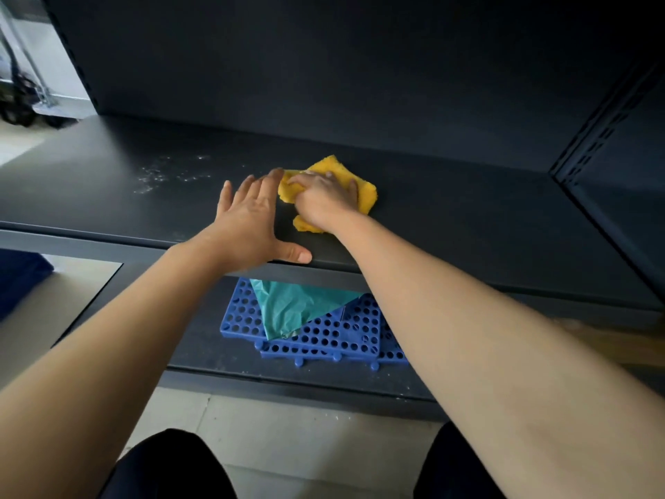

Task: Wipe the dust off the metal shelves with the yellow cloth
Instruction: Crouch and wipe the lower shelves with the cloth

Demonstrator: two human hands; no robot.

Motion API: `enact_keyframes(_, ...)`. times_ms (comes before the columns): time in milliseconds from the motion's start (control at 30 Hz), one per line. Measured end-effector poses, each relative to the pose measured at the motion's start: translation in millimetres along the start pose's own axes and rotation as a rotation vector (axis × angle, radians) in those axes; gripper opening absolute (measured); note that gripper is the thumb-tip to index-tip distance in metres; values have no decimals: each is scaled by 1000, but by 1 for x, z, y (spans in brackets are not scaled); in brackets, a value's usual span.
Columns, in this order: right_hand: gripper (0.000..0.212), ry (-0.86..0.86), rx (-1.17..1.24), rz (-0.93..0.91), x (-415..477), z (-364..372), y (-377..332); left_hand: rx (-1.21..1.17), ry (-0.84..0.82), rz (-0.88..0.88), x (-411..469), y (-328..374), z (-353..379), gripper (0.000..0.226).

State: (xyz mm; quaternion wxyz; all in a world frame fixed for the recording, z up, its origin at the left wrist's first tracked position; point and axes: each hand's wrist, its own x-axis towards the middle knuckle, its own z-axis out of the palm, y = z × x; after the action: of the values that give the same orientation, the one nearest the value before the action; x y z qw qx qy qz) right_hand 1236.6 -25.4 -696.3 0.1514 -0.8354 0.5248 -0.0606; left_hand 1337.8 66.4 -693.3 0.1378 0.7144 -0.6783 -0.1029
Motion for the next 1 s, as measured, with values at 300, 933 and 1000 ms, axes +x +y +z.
enact_keyframes(300,54,84,25,121,-57,-2,27,-16,-49,46,4,1,0,122)
enact_keyframes(933,55,85,34,98,-49,33,-80,-7,-27,-39,-16,-92,-29,112)
enact_keyframes(1000,55,99,28,165,-49,27,-67,22,-65,-25,-11,-88,-32,114)
